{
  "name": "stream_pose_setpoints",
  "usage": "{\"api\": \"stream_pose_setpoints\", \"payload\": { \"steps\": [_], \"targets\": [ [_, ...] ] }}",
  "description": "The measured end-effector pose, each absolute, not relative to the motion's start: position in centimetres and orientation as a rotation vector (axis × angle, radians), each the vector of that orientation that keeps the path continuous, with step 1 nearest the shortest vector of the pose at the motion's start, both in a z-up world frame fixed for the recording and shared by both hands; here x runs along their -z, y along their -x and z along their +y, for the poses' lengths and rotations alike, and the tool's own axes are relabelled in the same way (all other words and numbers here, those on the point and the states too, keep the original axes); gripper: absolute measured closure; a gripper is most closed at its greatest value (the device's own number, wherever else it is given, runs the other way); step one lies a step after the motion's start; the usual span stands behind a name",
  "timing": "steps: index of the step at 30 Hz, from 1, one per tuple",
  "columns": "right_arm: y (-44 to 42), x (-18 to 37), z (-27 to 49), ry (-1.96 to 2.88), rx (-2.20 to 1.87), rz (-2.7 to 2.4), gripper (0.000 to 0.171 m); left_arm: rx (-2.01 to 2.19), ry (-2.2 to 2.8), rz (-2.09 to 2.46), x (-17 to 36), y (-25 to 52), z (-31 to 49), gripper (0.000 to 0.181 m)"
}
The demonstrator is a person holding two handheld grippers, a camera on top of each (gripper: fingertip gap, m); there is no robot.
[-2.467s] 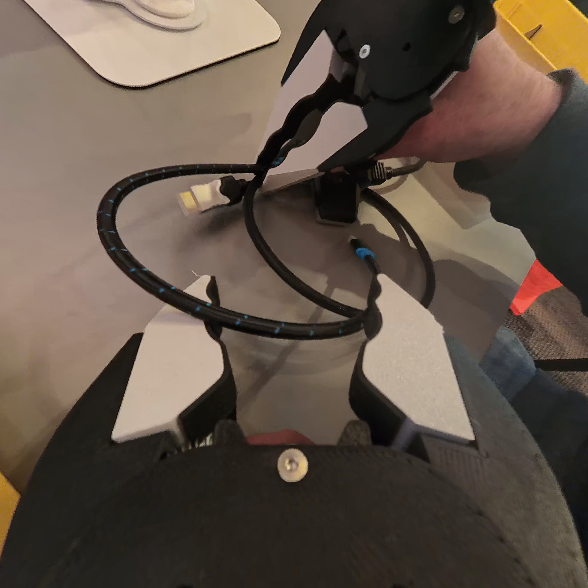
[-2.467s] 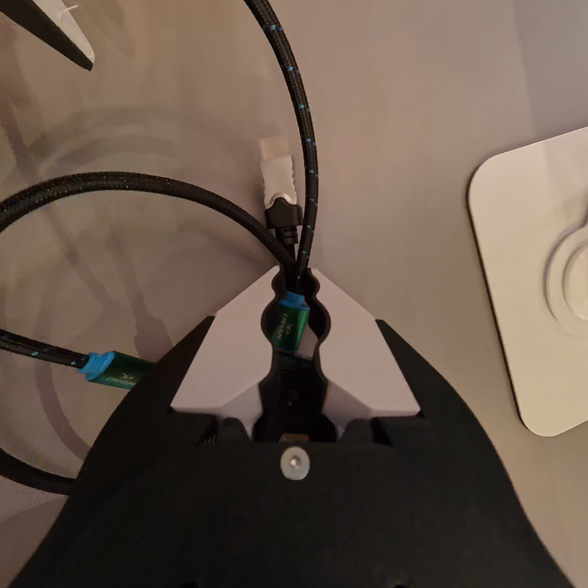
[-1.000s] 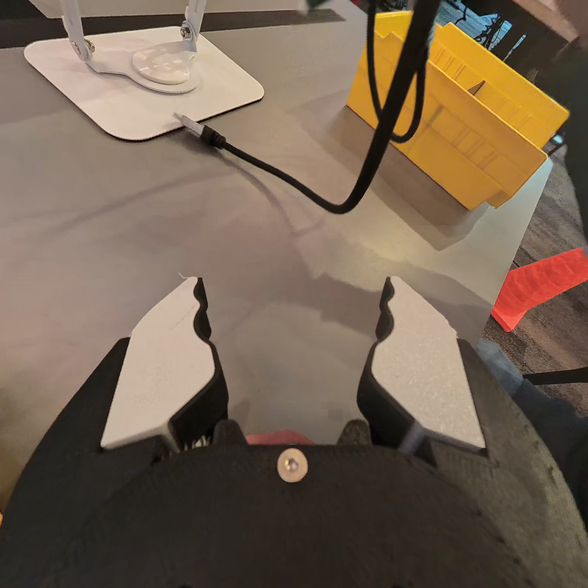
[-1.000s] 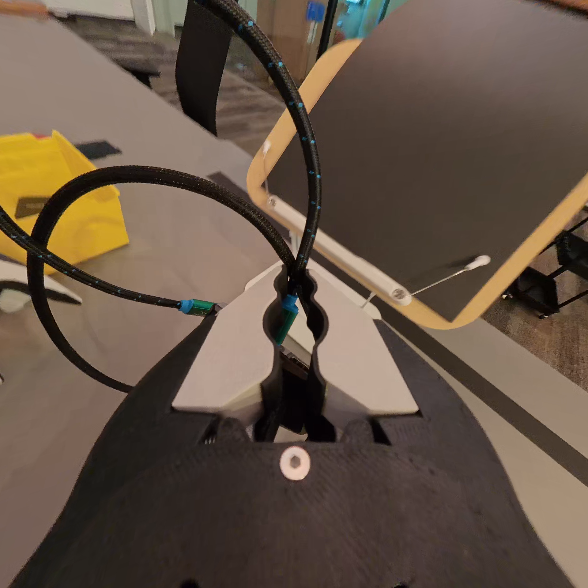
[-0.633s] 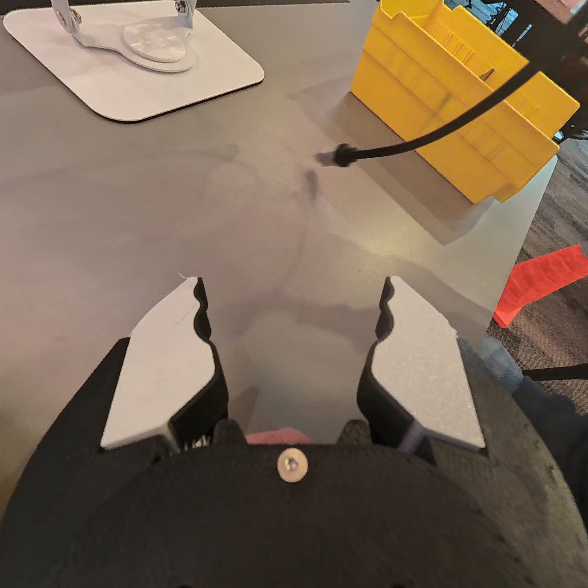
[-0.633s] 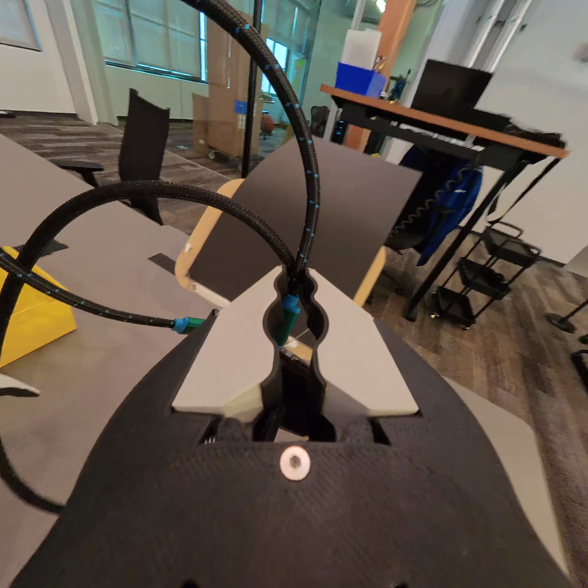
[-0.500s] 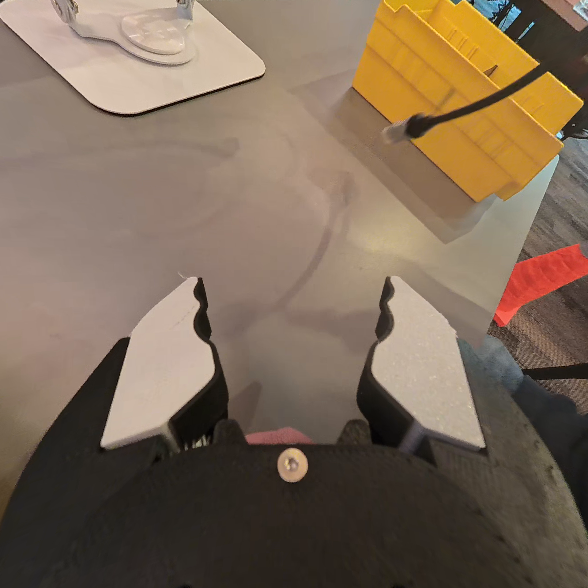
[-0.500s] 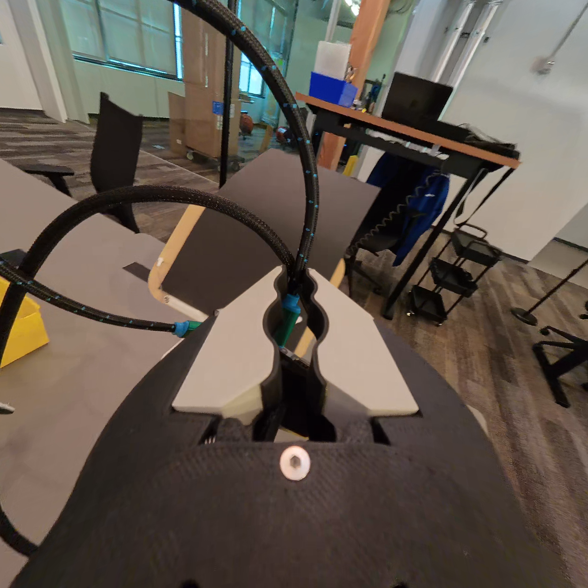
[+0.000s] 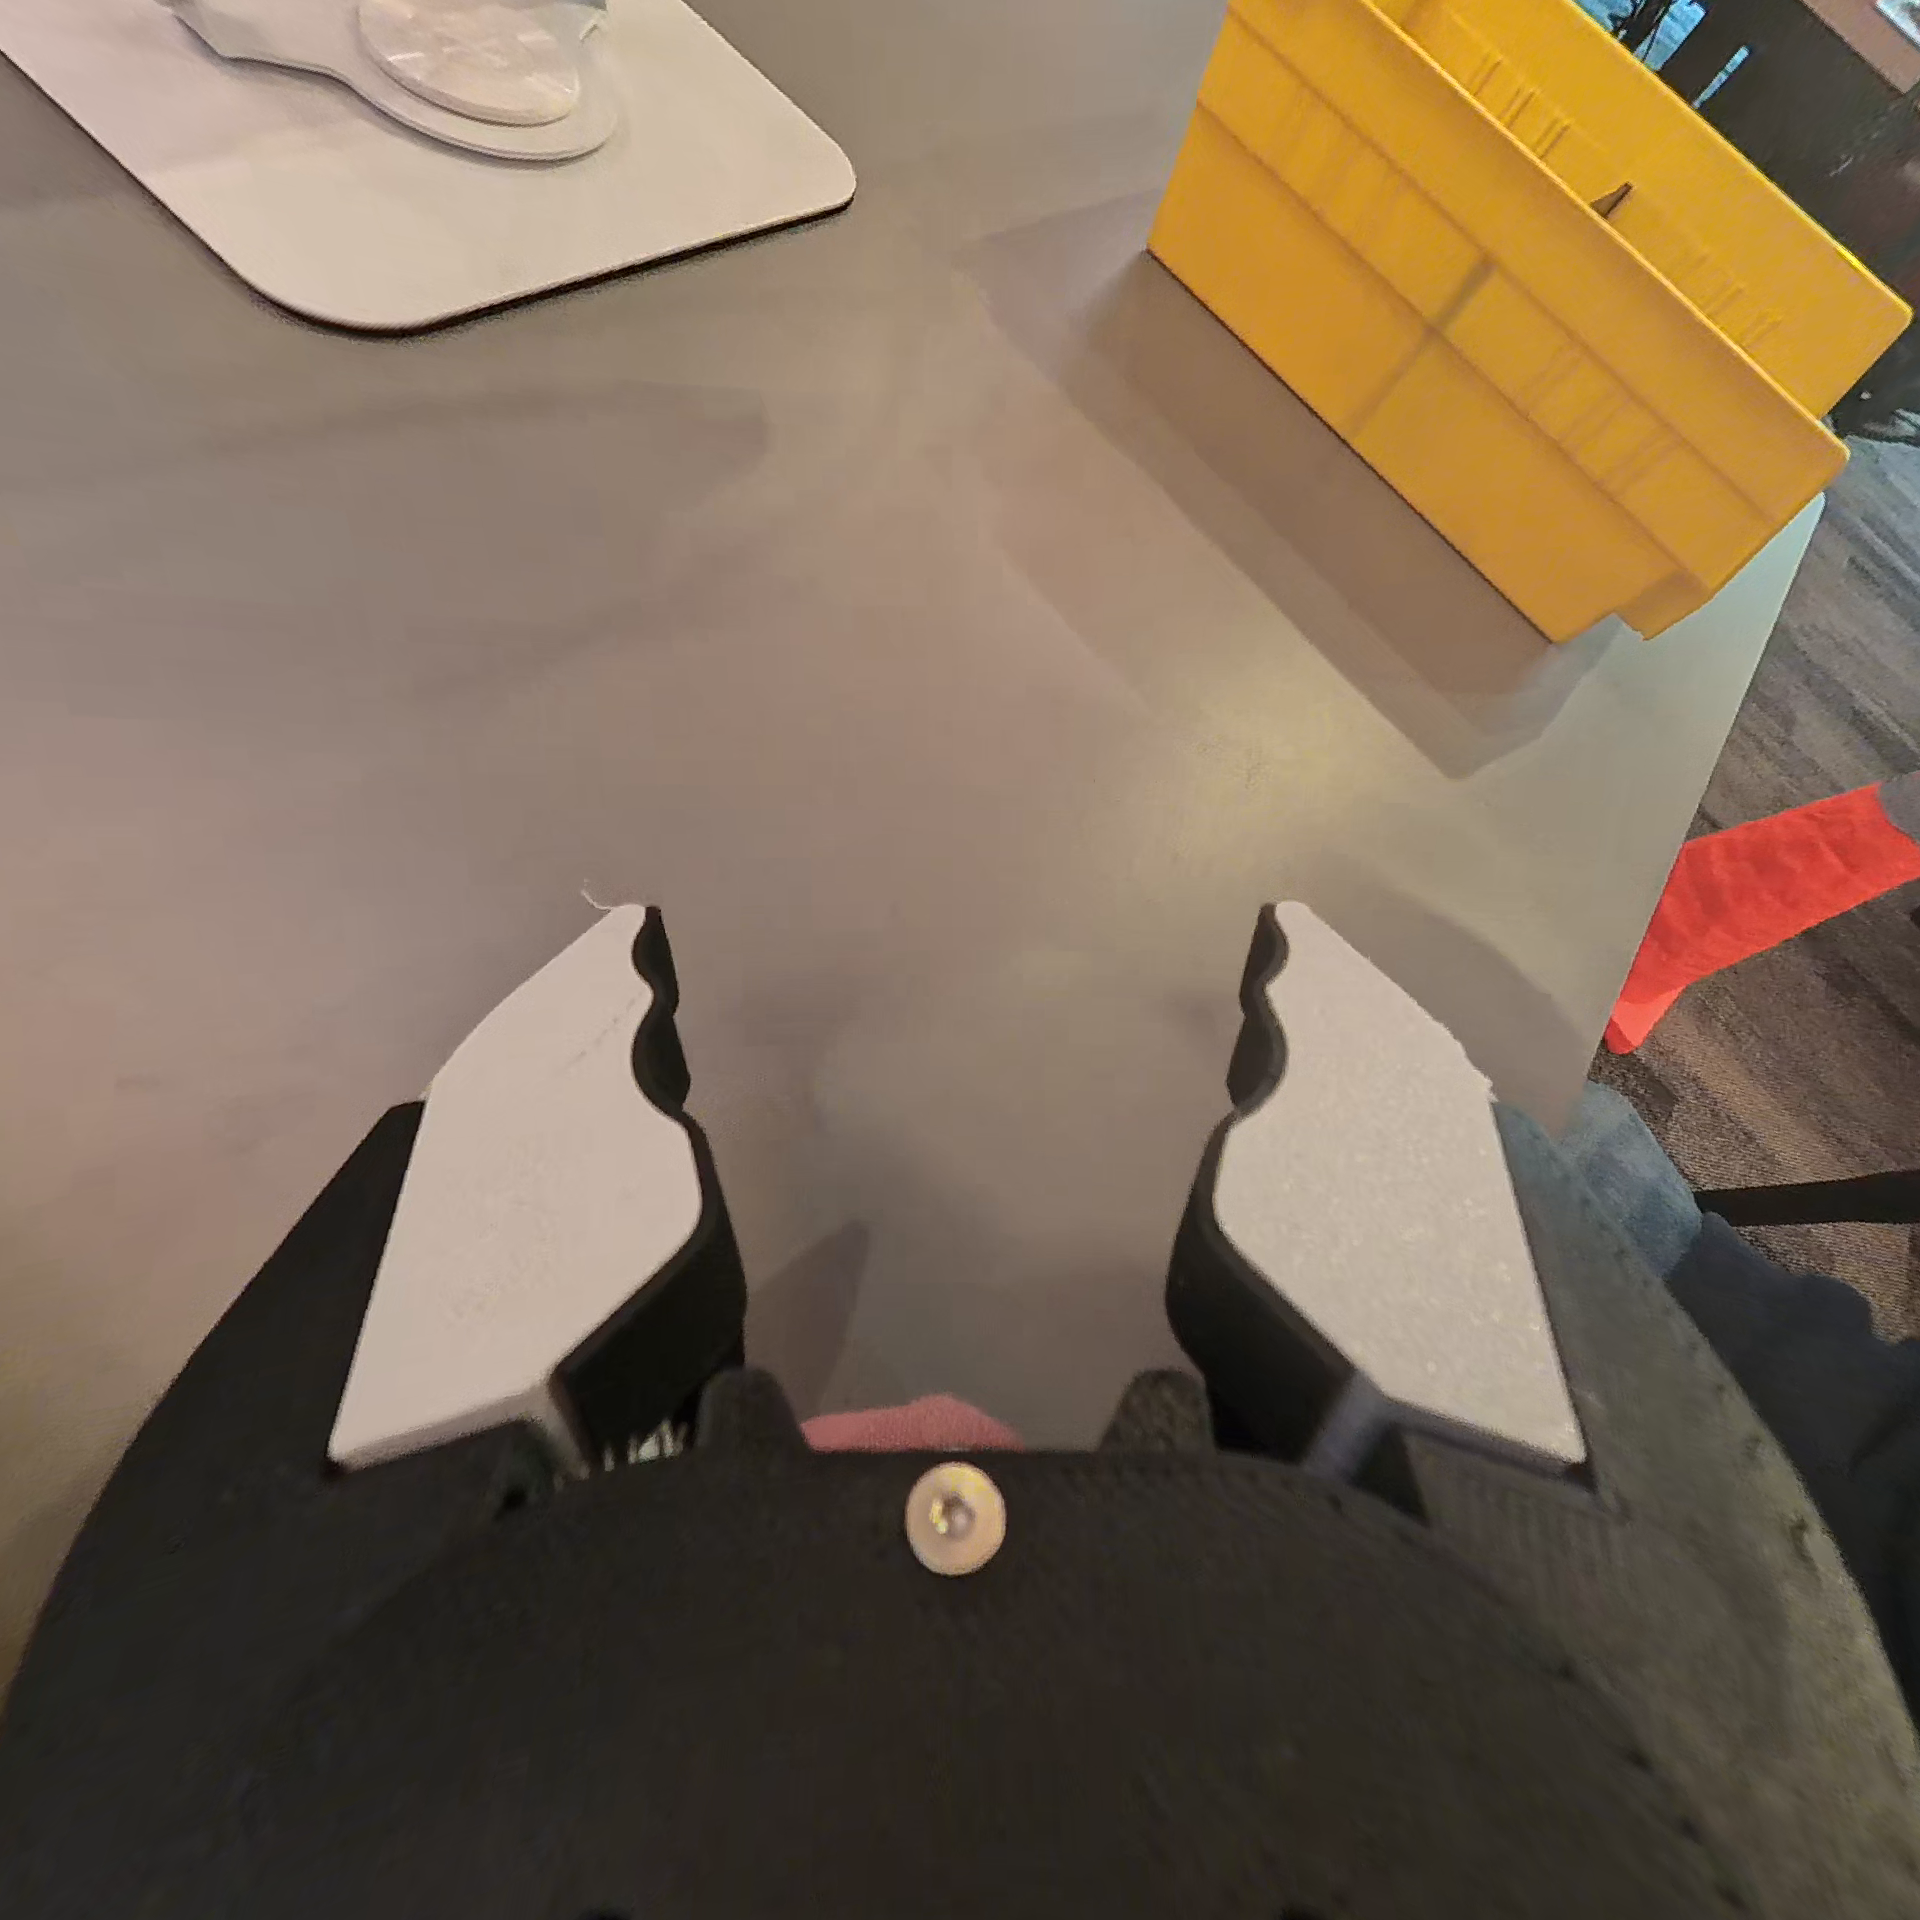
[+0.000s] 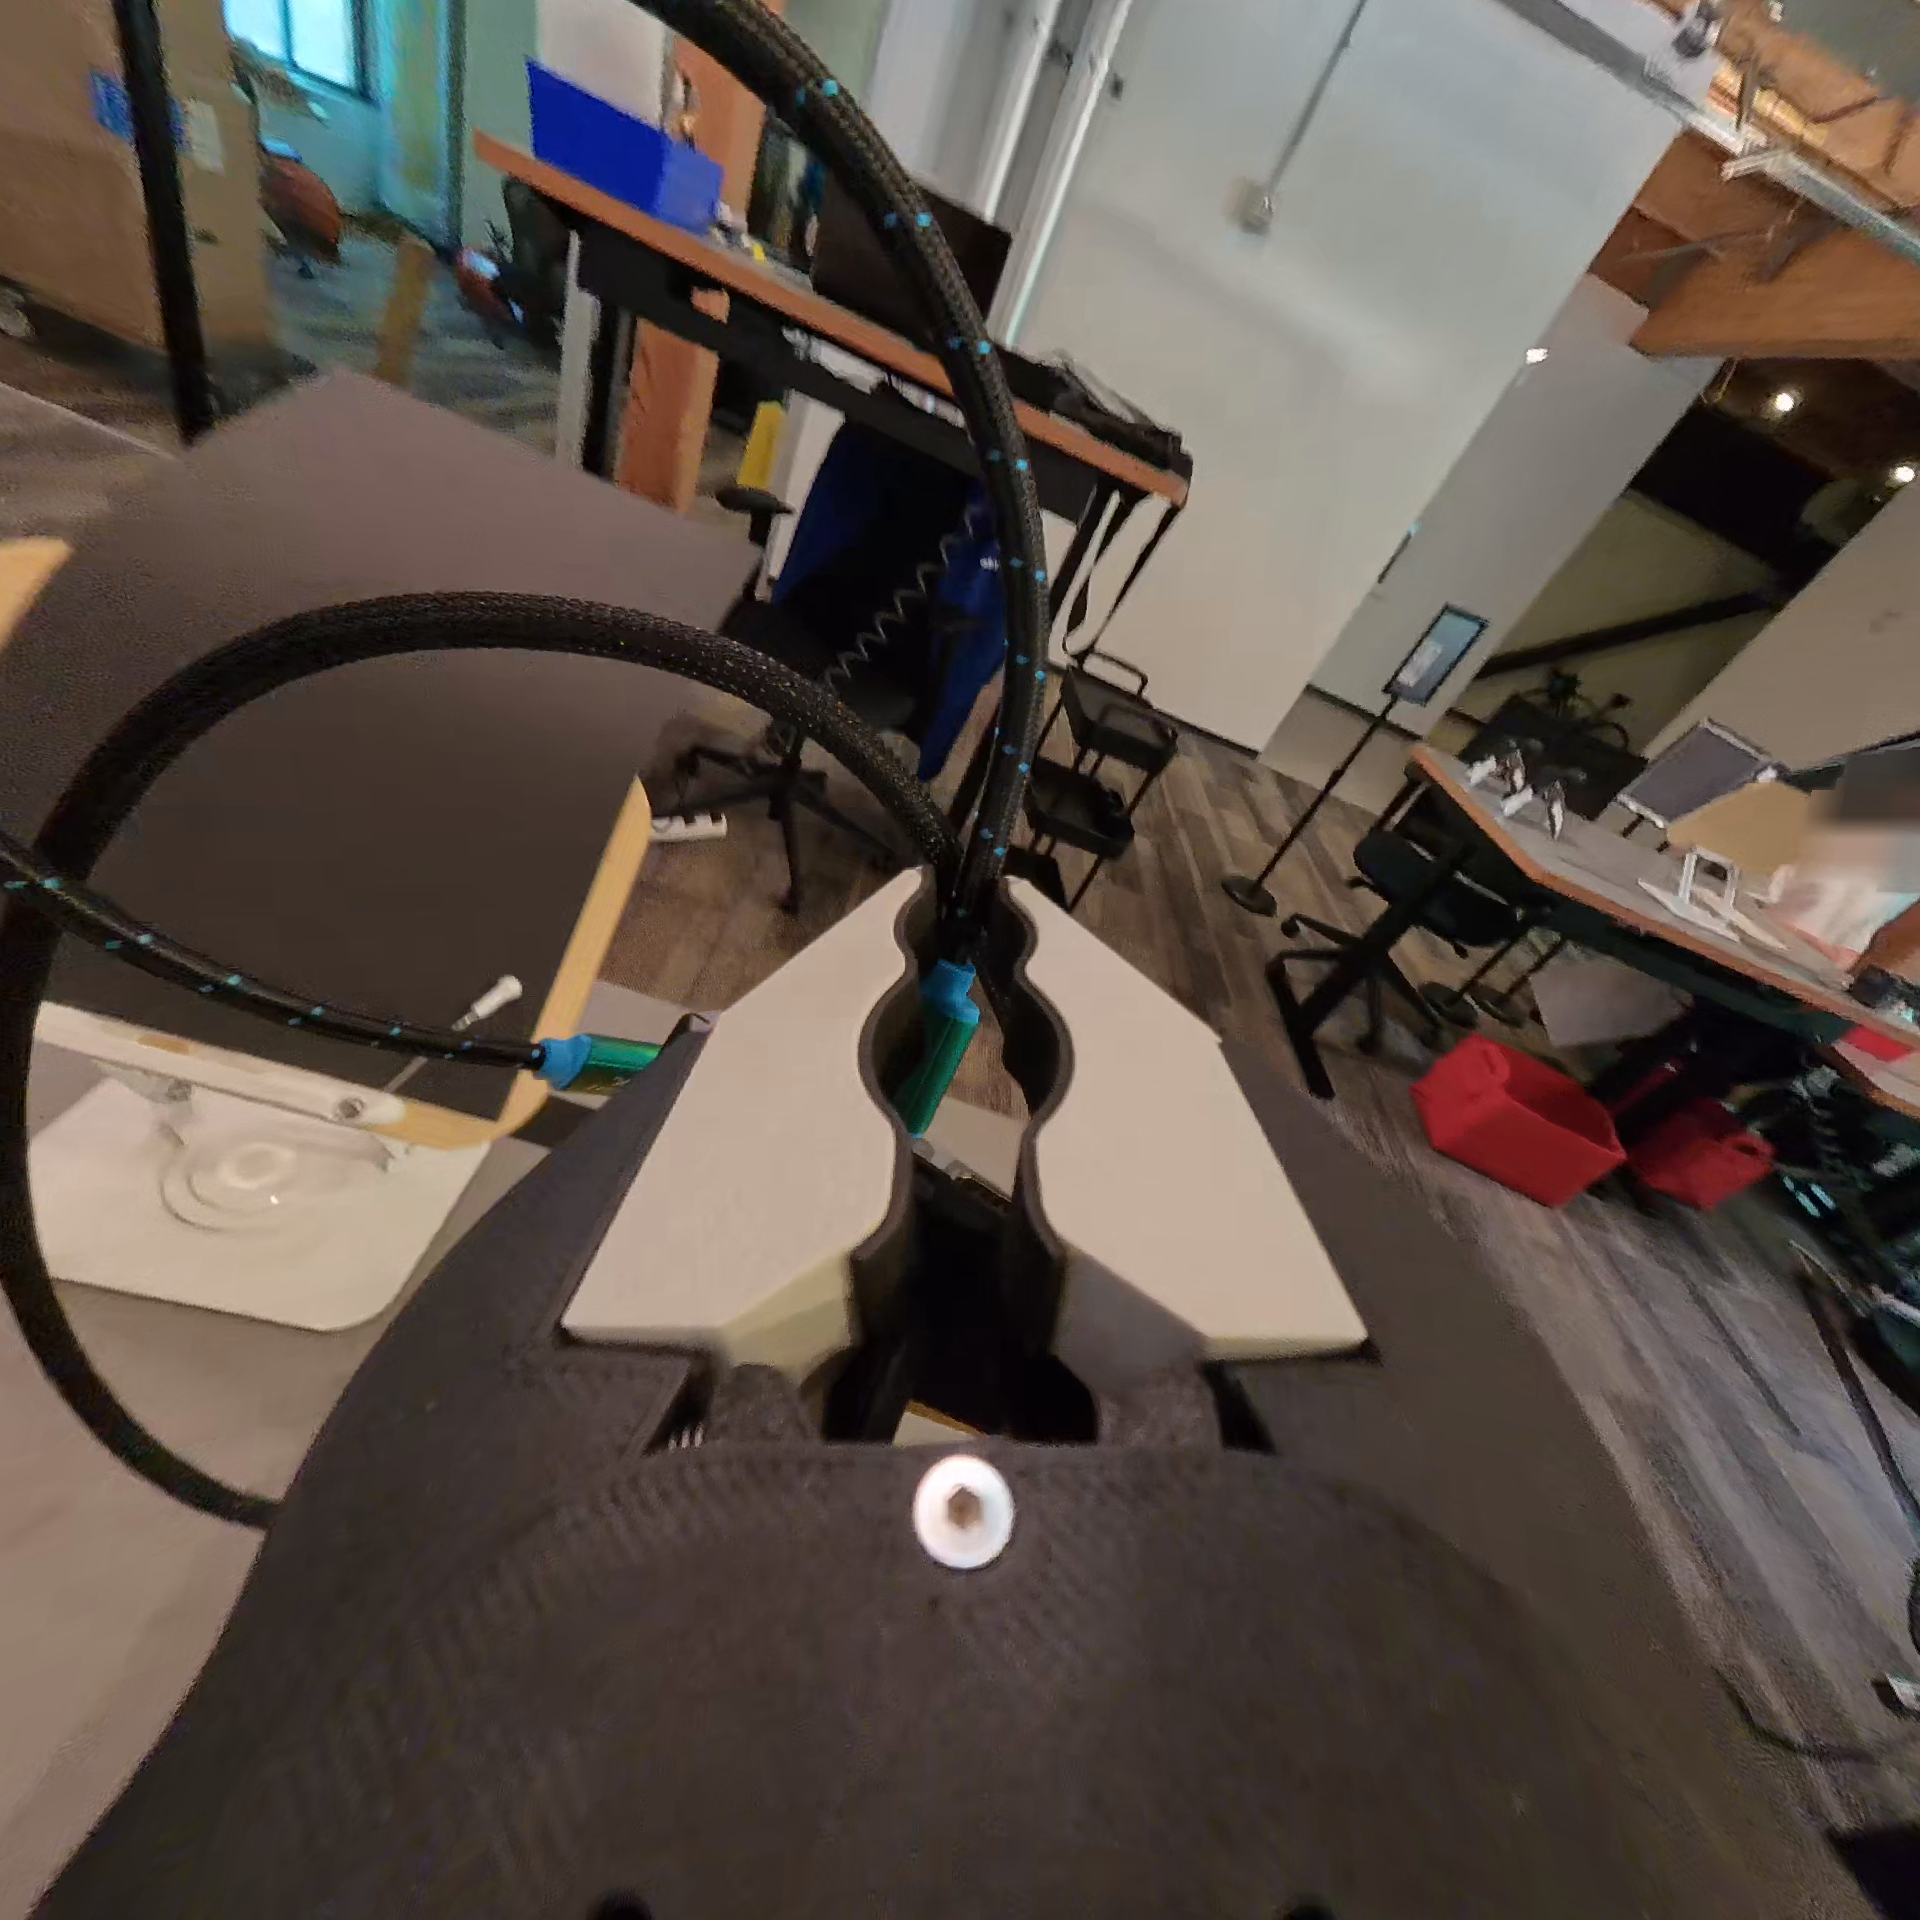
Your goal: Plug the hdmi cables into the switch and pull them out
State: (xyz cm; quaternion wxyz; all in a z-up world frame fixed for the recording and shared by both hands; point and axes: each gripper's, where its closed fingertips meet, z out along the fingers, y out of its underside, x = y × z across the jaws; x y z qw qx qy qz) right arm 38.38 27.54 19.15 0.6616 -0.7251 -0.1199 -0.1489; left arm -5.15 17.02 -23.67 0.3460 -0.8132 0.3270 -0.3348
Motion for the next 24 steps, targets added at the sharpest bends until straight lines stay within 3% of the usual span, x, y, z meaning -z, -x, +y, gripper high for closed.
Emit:
{"api": "stream_pose_setpoints", "payload": {
  "steps": [7, 24],
  "targets": [
    [-39.8, -10.5, 29.3, 1.764, 0.334, -0.255, 0.165, 0.867, 2.119, 0.85, 23.9, 5.1, 16.9, 0.078],
    [-41.7, 4.7, 31.3, 1.909, 0.041, -0.056, 0.165, 0.872, 2.138, 0.862, 24.6, 4.9, 16.8, 0.078]
  ]
}}
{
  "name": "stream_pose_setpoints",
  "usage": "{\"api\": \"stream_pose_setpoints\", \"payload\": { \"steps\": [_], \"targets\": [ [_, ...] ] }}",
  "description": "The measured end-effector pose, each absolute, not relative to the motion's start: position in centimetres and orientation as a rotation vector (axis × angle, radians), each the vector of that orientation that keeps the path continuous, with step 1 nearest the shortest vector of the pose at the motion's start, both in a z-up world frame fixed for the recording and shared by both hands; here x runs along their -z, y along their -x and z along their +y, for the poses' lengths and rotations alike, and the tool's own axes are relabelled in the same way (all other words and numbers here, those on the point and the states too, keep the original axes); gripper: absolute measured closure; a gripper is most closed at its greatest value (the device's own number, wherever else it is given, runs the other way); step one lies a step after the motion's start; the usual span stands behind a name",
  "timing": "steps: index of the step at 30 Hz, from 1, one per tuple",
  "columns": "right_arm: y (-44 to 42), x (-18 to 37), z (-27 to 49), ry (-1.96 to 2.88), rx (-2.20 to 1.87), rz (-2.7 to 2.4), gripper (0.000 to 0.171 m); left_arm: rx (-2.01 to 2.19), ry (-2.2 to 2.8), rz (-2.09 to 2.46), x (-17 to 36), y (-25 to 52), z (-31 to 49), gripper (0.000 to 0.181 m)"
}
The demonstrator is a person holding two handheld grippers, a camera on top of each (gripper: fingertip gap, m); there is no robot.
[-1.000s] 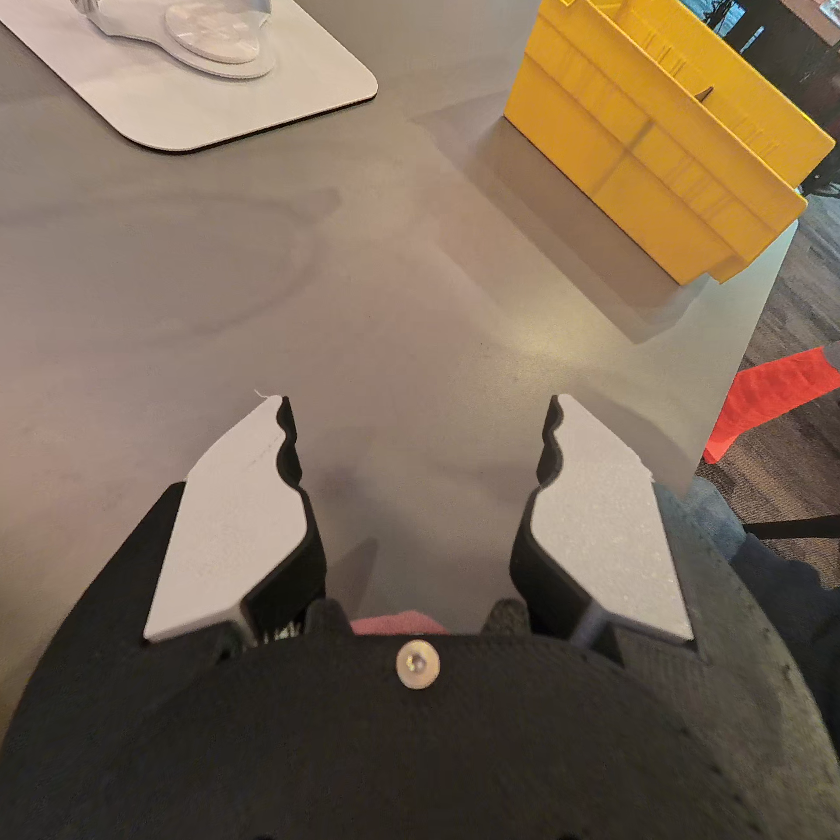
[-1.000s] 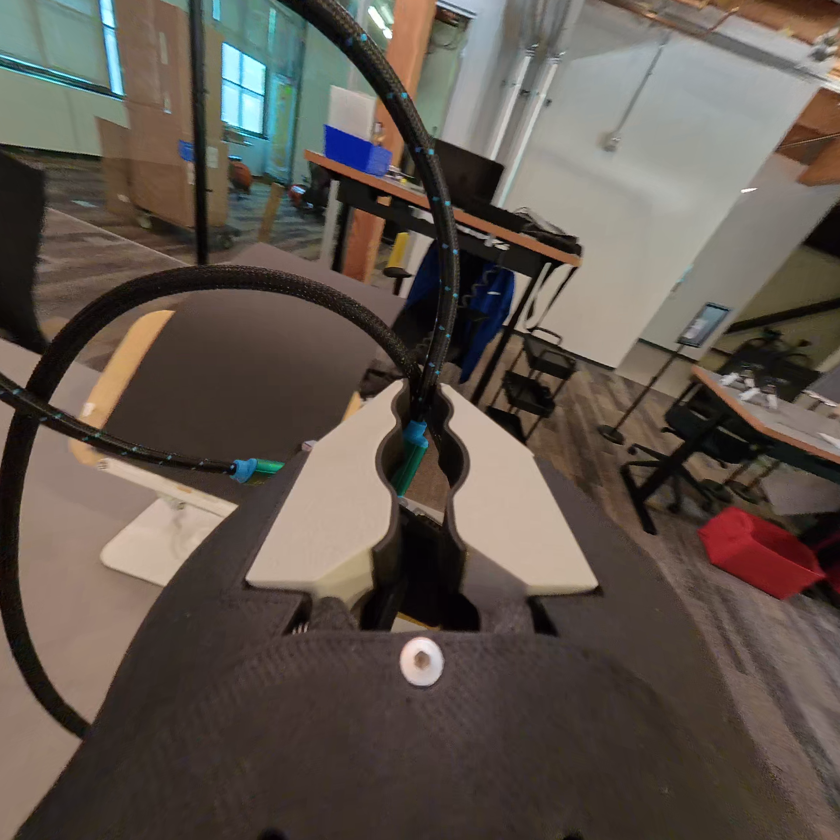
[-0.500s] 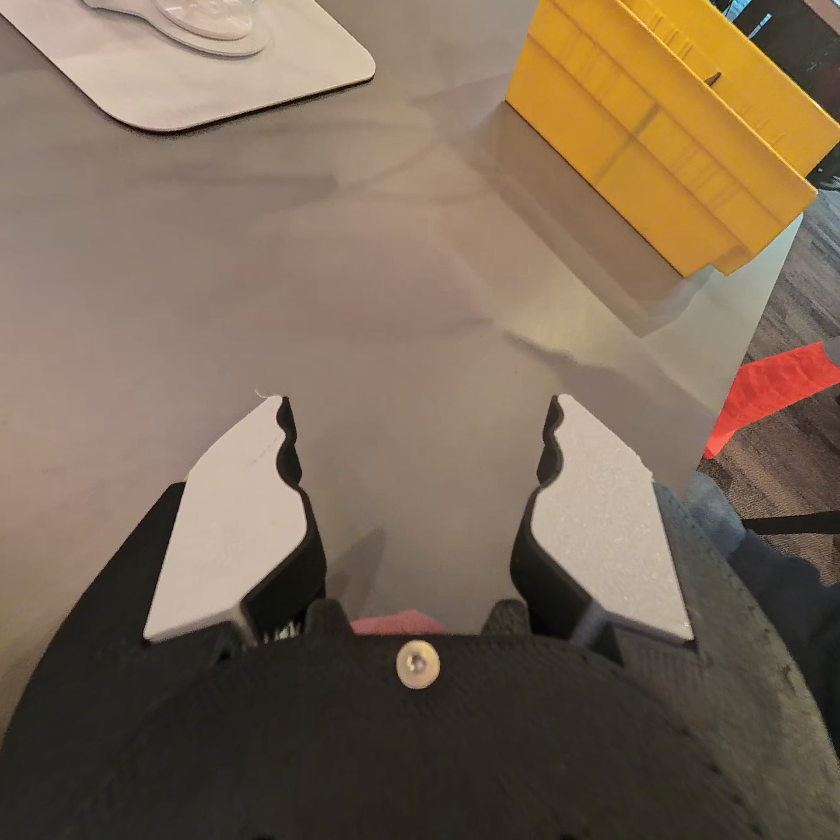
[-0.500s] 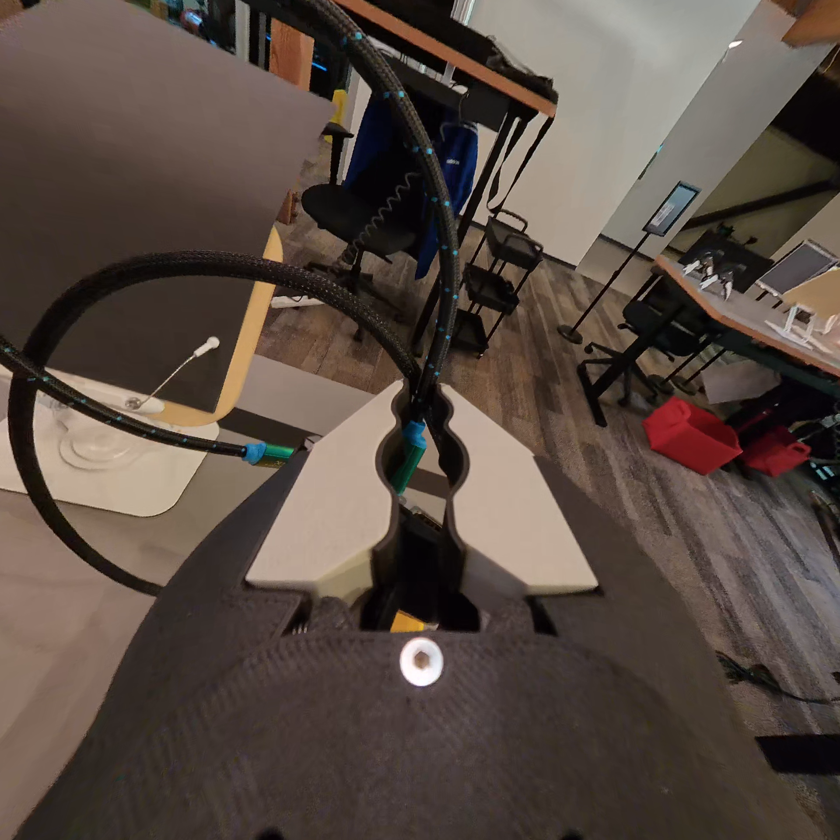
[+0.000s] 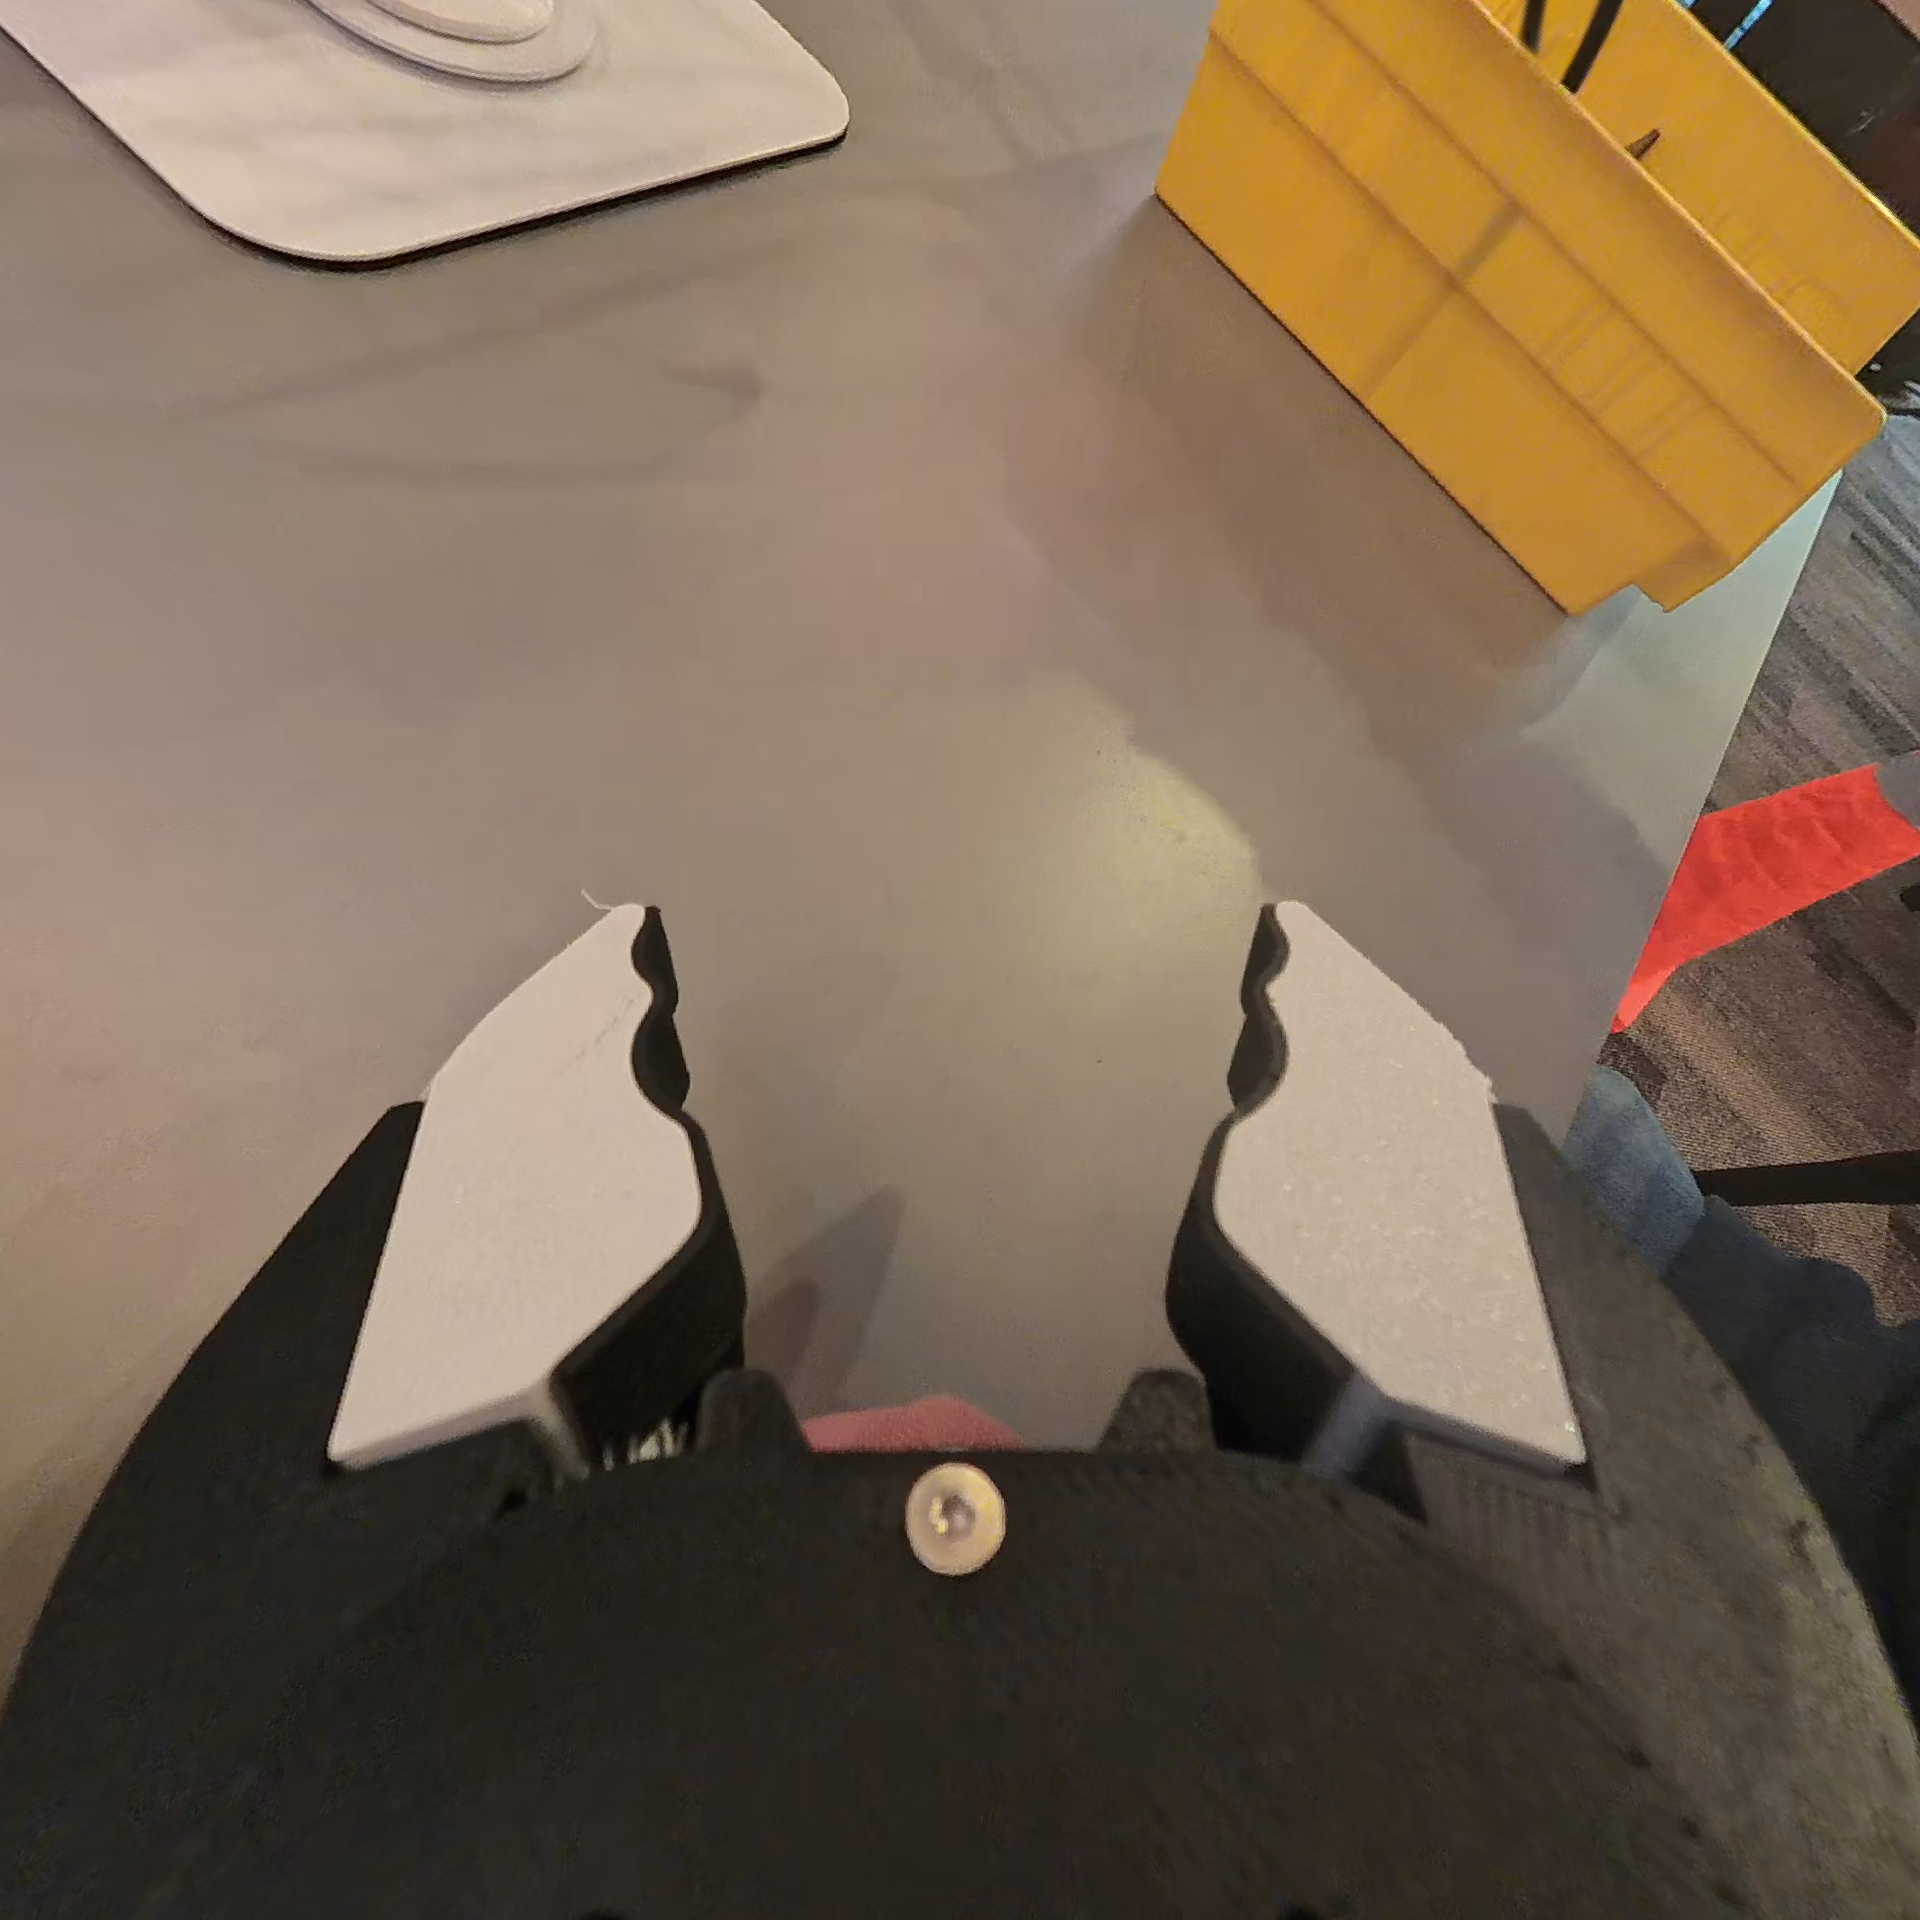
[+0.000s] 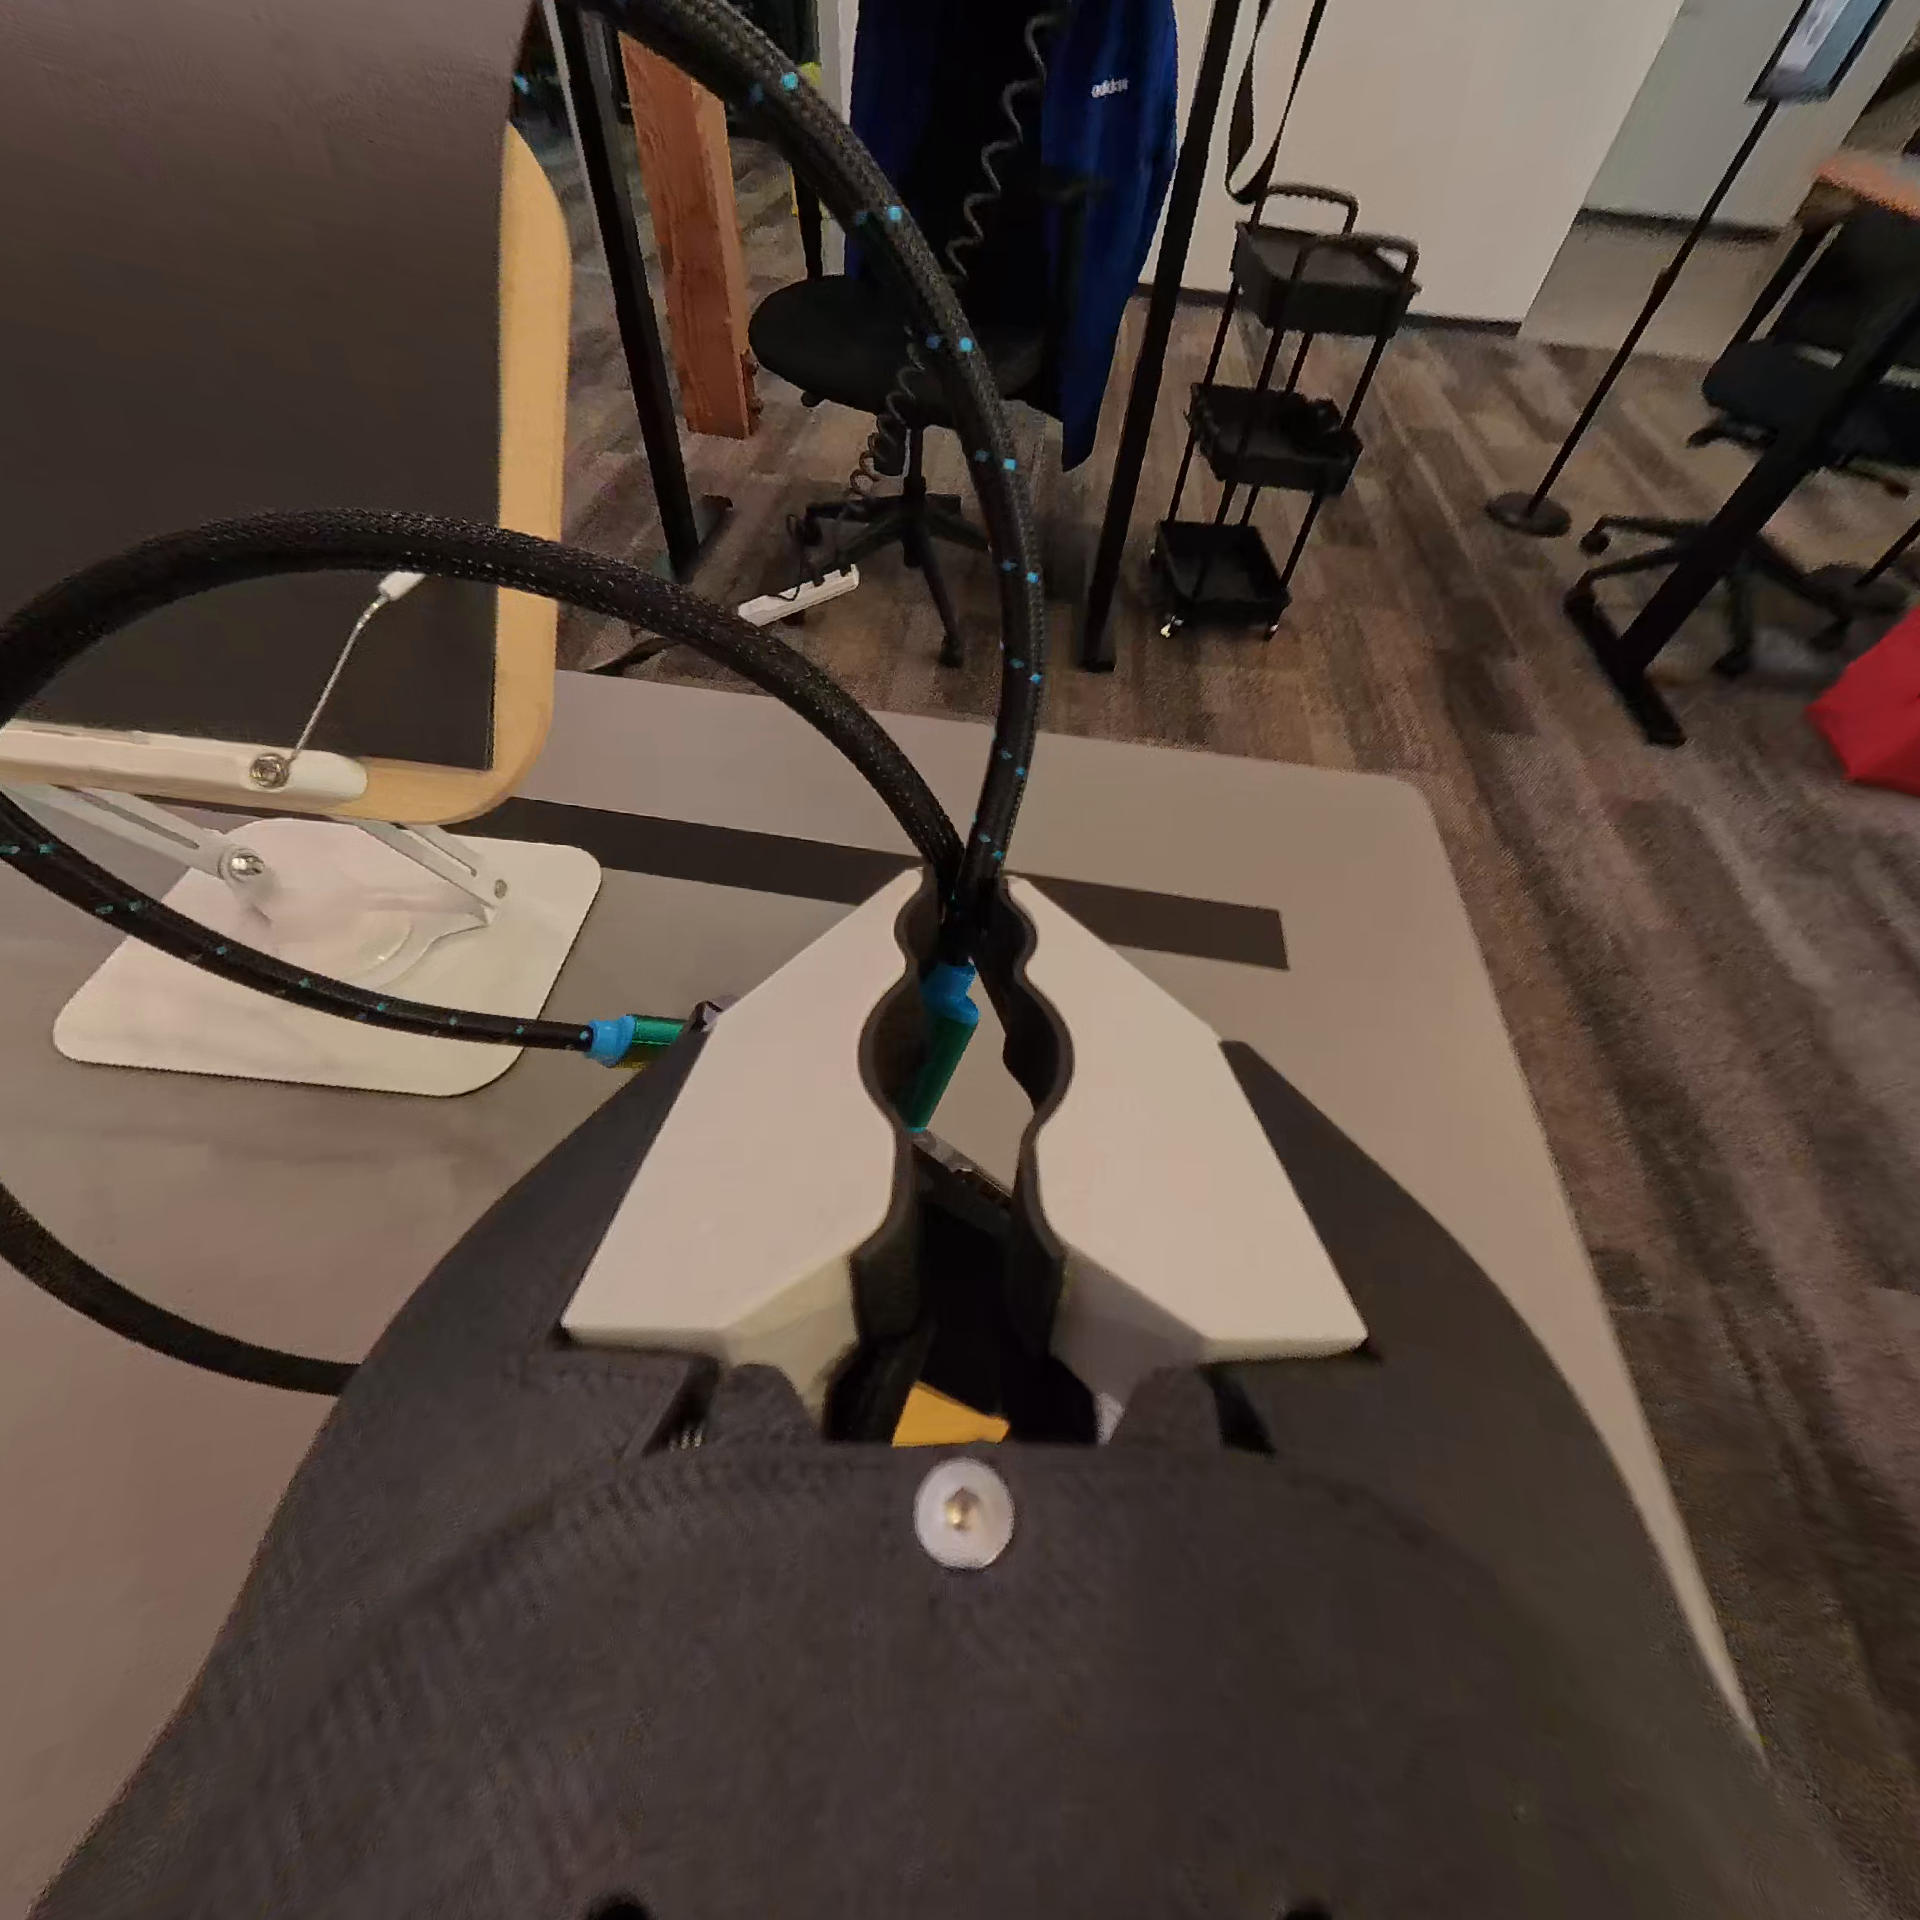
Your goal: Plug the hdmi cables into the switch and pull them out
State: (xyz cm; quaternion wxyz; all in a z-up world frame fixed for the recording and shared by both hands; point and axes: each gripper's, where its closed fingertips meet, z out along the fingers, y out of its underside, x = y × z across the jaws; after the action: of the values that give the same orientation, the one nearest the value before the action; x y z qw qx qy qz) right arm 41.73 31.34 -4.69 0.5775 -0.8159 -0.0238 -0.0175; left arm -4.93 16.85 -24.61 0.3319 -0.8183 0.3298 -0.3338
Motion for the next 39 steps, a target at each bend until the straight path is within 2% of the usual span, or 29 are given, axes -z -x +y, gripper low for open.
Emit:
{"api": "stream_pose_setpoints", "payload": {
  "steps": [4, 11, 22, 33, 39],
  "targets": [
    [-43.0, 8.0, 31.0, 1.921, -0.023, 0.045, 0.165, 0.873, 2.138, 0.863, 24.6, 4.9, 16.8, 0.078],
    [-44.3, 12.2, 29.7, 1.997, 0.117, 0.018, 0.164, 0.871, 2.141, 0.866, 24.7, 4.9, 16.8, 0.078],
    [-45.0, 12.7, 29.2, 2.004, 0.182, -0.026, 0.163, 0.866, 2.141, 0.876, 24.8, 4.6, 16.5, 0.078],
    [-48.2, 12.7, 27.5, 1.959, 0.083, 0.141, 0.163, 0.867, 2.142, 0.874, 24.8, 4.7, 16.6, 0.078],
    [-47.5, 12.7, 27.3, 1.927, 0.072, 0.06, 0.162, 0.866, 2.144, 0.872, 24.8, 4.7, 16.6, 0.078]
  ]
}}
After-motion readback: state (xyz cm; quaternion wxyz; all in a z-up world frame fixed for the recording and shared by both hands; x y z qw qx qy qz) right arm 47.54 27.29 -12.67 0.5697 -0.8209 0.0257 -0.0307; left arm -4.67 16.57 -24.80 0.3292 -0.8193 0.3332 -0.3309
